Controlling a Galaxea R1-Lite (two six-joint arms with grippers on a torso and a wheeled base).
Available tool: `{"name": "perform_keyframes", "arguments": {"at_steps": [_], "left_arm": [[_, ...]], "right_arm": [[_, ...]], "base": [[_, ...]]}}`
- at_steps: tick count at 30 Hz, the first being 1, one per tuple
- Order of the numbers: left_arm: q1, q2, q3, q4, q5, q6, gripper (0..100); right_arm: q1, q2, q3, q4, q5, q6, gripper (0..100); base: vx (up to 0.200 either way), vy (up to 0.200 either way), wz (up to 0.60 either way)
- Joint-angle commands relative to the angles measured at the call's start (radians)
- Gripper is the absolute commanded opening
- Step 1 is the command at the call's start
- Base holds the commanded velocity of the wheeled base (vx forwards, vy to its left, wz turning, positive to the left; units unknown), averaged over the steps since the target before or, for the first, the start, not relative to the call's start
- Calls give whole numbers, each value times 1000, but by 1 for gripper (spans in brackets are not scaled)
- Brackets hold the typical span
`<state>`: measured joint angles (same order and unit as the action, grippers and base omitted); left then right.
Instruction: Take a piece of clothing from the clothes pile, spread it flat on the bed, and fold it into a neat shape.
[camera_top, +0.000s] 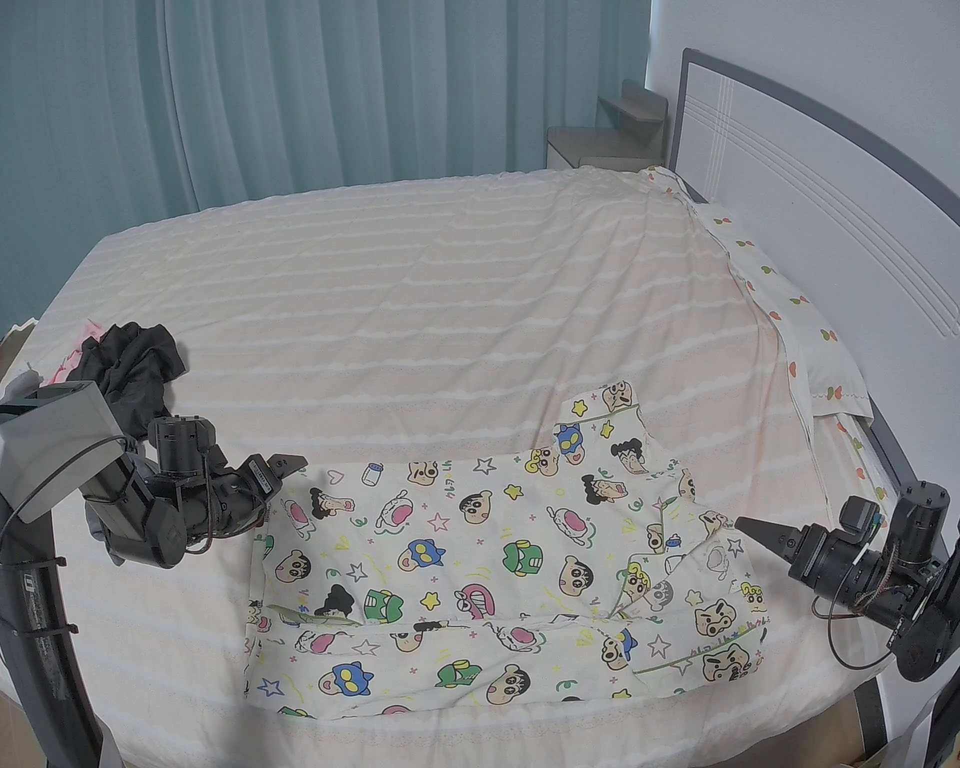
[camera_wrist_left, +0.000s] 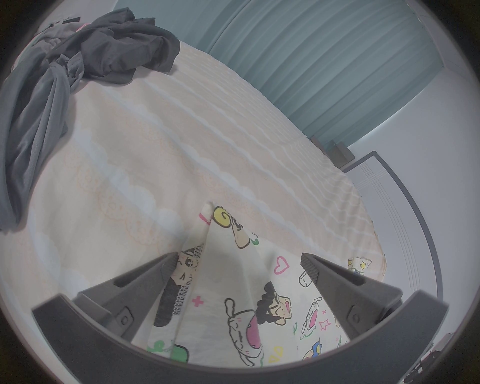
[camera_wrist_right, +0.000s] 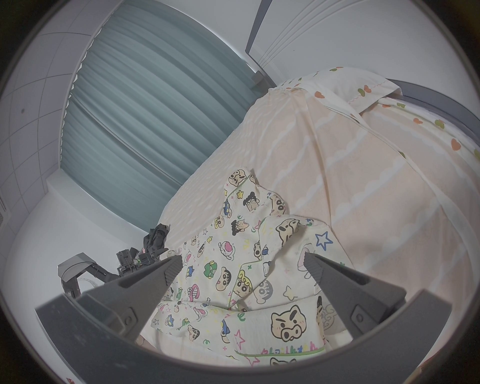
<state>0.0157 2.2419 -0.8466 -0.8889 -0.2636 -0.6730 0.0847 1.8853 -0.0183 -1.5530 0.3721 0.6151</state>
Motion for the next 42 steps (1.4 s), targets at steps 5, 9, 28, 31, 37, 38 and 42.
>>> {"name": "perform_keyframes", "arguments": {"at_steps": [5, 9, 28, 31, 37, 38, 42], "left_arm": [[-3, 4, 6, 1, -2, -4, 0], [-5, 4, 12, 1, -3, -4, 0], [7, -36, 93, -107, 37, -42, 0], [6, -62, 112, -107, 32, -43, 0], [6, -79, 119, -105, 23, -77, 0], [6, -79, 119, -105, 23, -77, 0], [6, -74, 119, -105, 23, -77, 0]], "right_arm": [[15, 23, -37, -12, -2, -3, 100], [7, 63, -154, -2, -18, -9, 100], [9, 271, -933, 682, -9, -275, 100], [35, 293, -1025, 817, 16, -322, 100], [78, 354, -1100, 846, 14, -377, 100], [78, 354, -1100, 846, 14, -377, 100], [98, 383, -1151, 895, 13, -405, 100]], "base": [[0, 0, 0], [0, 0, 0], [0, 0, 0], [0, 0, 0], [0, 0, 0], [0, 0, 0], [0, 0, 0]]}}
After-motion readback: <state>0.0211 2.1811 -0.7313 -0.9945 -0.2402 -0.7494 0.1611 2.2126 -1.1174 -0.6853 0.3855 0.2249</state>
